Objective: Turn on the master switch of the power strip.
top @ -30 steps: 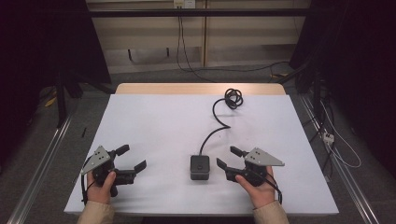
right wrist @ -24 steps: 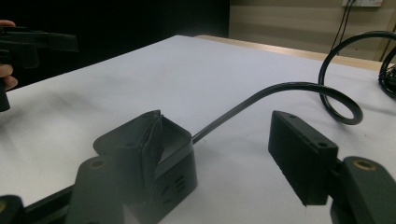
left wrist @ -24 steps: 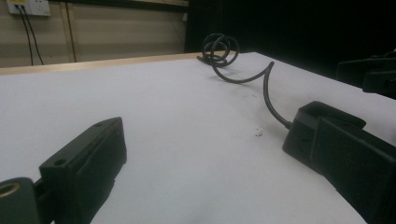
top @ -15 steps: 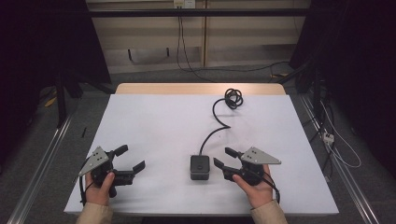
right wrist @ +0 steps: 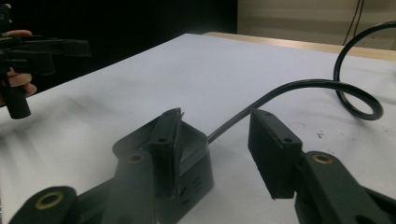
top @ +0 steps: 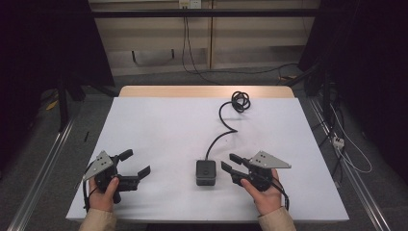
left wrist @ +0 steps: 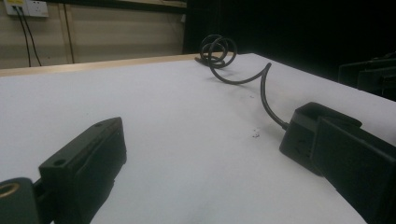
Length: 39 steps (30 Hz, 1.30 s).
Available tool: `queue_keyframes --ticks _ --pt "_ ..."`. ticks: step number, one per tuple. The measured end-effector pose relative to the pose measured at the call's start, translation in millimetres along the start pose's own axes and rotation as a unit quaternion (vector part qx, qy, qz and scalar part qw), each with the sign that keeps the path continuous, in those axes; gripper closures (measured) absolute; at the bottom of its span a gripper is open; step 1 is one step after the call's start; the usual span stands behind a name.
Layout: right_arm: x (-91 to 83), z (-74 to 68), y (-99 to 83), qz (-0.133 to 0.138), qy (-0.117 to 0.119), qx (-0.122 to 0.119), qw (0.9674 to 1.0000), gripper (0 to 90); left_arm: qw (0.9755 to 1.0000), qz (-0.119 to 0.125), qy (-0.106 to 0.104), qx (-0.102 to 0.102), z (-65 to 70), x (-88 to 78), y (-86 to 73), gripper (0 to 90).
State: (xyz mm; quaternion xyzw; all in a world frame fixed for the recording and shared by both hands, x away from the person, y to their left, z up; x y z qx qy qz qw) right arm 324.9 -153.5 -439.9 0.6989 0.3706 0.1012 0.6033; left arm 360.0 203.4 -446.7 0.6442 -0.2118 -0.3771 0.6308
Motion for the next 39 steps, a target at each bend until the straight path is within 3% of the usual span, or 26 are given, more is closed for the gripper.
queue_keyframes --ticks 8,22,32,39 --pt "4.2 -3.7 -0.2 -0.007 0.019 0.007 0.9998 65.0 1.0000 0.000 0.000 0.001 -0.7 -0.3 -0.3 3.3" --pt "10.7 -8.1 -1.5 -0.020 0.033 0.004 0.9992 77.8 1.0000 0.000 0.001 0.001 -1.2 -0.8 -0.9 3.3" --pt "14.3 -10.4 -2.1 -0.026 0.047 0.018 0.9984 83.7 1.0000 0.000 0.003 -0.001 -1.8 -1.2 -1.0 3.3" --pt "17.0 -13.6 -2.7 -0.033 0.054 0.010 0.9980 86.6 1.0000 0.000 0.002 -0.001 -1.6 -0.9 -1.1 3.3"
Point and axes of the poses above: each handheld gripper's, and its own axes: x roughly forward along the jaws, y roughly out of its top, z roughly to its right, the point moved 5 cm from there along x, roughly forward along the jaws, and after that the axes turned 5 degrees about x, right-handed, at the moved point
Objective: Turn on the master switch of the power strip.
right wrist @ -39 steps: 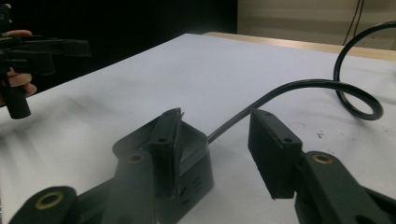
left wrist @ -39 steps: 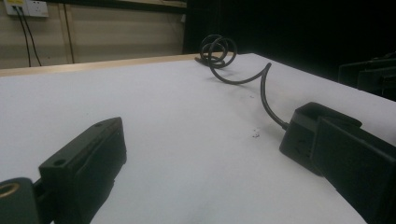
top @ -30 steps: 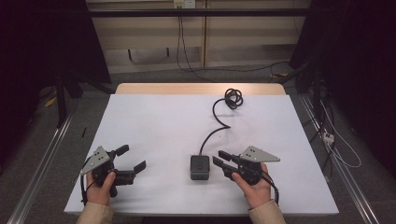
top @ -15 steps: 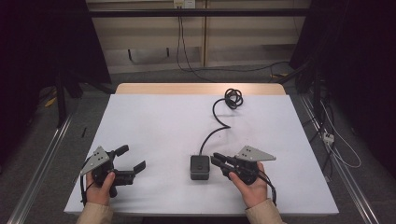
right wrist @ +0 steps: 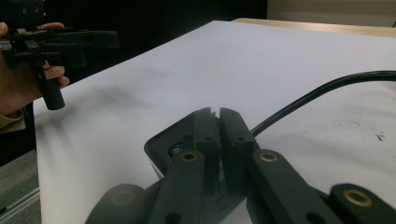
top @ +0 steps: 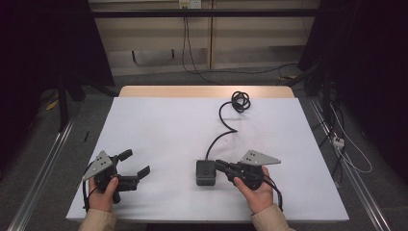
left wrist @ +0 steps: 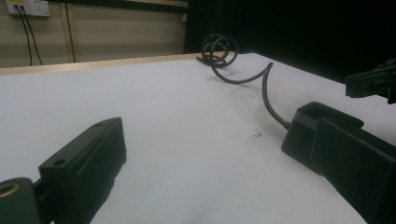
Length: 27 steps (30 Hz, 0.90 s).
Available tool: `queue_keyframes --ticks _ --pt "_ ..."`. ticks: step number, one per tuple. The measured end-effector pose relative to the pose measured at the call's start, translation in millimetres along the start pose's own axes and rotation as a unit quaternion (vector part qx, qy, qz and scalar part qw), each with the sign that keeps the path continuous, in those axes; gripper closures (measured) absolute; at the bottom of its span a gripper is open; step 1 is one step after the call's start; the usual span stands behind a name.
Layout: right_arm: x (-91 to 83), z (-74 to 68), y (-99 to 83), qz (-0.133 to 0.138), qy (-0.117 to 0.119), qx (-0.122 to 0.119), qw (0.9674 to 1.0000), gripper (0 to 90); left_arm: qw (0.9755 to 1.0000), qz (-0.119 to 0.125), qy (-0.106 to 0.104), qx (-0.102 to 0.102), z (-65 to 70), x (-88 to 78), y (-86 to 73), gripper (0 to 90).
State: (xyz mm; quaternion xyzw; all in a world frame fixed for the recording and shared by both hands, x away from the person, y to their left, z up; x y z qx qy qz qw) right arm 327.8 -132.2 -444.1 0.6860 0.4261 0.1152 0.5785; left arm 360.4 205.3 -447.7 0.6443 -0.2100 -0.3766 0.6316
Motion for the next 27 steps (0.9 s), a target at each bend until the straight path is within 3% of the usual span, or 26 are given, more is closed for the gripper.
queue_keyframes --ticks 9,27 --pt "3.1 -4.8 0.5 -0.005 0.009 -0.015 0.9998 90.0 1.0000 0.001 0.001 0.000 0.1 0.1 0.1 3.3" --pt "7.2 -7.2 1.4 -0.009 0.006 -0.028 0.9996 90.0 1.0000 0.000 0.003 0.001 -1.1 -1.3 -0.3 3.3"
Point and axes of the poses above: each handheld gripper's, and its own axes: x roughly forward along the jaws, y roughly out of its top, z roughly to its right, the point moved 5 cm from there along x, roughly forward along the jaws, and after that the axes turned 5 degrees about x, right-handed, at the moved point
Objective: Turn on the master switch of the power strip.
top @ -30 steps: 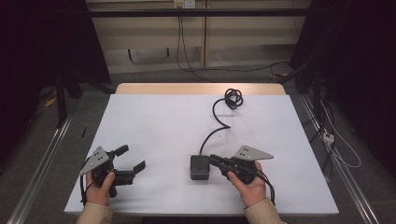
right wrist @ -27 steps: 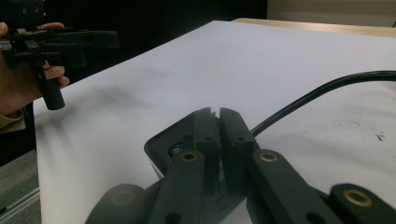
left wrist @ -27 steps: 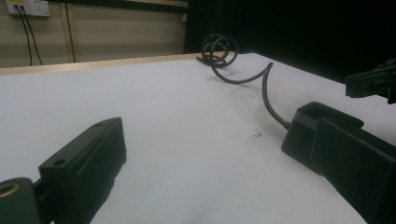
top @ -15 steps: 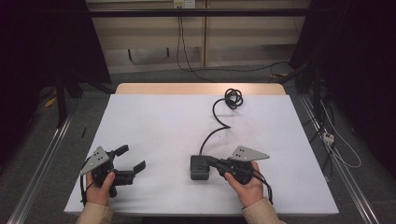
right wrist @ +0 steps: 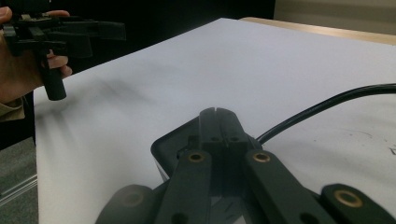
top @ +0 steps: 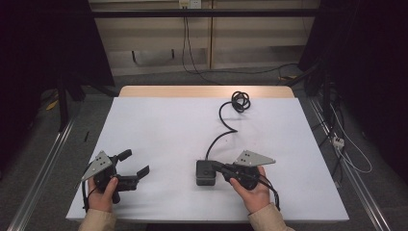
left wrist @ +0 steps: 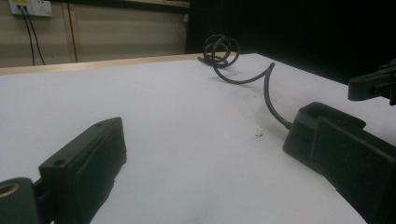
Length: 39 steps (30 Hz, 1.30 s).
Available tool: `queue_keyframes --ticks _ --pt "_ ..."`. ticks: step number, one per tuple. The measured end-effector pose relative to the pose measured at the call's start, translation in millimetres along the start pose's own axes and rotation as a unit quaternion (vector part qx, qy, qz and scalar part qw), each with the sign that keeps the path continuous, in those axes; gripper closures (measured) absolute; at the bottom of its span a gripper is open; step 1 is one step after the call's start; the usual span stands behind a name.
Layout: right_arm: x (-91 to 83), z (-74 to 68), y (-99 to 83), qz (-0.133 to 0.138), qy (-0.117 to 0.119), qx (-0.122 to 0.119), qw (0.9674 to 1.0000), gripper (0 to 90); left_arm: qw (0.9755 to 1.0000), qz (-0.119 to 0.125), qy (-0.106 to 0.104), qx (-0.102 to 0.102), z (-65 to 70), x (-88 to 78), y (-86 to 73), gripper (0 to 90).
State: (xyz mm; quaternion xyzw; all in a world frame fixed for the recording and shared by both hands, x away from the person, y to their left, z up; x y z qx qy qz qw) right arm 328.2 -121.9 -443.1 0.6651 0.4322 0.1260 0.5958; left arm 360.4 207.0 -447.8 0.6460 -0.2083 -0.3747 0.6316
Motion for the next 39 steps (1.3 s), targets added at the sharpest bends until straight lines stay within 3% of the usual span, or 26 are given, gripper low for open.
queue_keyframes --ticks 39 --pt "12.5 -9.7 -5.7 -0.019 0.014 -0.019 0.9995 90.0 1.0000 -0.002 -0.001 -0.002 0.2 -0.7 -1.7 3.3"
Point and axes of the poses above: each handheld gripper's, and its own axes: x roughly forward along the jaws, y roughly out of its top, z roughly to its right, the point moved 5 cm from there along x, roughly forward along the jaws, and after that the axes turned 5 degrees about x, right-handed, at the moved point
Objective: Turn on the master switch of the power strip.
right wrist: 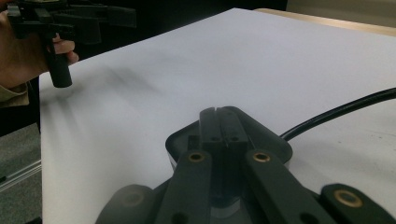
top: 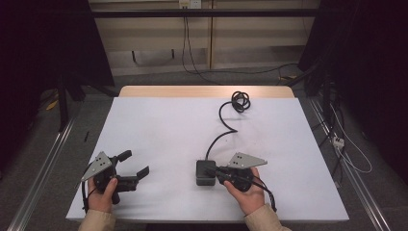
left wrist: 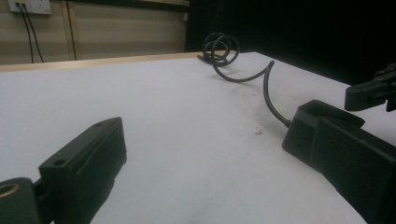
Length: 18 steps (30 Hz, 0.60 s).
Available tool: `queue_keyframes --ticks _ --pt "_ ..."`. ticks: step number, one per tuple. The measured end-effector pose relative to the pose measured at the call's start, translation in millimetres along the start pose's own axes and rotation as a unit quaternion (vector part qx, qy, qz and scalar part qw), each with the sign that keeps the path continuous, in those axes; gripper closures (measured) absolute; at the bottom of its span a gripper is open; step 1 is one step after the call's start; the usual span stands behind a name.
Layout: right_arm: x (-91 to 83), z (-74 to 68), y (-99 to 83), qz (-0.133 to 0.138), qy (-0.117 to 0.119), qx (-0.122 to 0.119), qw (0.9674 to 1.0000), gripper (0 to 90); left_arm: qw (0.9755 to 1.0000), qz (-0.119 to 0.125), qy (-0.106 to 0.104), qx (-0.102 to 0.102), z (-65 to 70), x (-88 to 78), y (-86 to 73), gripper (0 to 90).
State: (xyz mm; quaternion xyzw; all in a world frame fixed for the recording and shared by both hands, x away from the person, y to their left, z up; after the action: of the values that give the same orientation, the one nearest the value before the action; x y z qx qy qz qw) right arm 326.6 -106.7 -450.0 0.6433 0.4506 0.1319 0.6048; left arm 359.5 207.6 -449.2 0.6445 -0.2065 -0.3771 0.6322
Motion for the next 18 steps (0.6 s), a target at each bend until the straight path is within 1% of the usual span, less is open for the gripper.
queue_keyframes --ticks 9,18 --pt "3.7 -1.7 0.3 -0.002 0.001 -0.004 1.0000 90.0 1.0000 0.002 0.000 -0.001 -0.6 -0.5 0.2 3.3" --pt "3.8 -1.6 0.3 -0.002 -0.001 -0.005 1.0000 90.0 1.0000 0.001 0.000 -0.001 -0.6 -0.6 0.0 3.3"
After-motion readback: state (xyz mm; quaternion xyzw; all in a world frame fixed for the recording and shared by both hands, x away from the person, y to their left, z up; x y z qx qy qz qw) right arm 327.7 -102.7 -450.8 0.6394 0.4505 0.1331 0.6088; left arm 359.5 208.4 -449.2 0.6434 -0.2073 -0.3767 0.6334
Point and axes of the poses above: each handheld gripper's, and its own axes: x roughly forward along the jaws, y roughly out of its top, z roughly to its right, the point moved 5 cm from there along x, roughly forward along the jaws, and after that the axes turned 5 degrees about x, right-handed, at the moved point
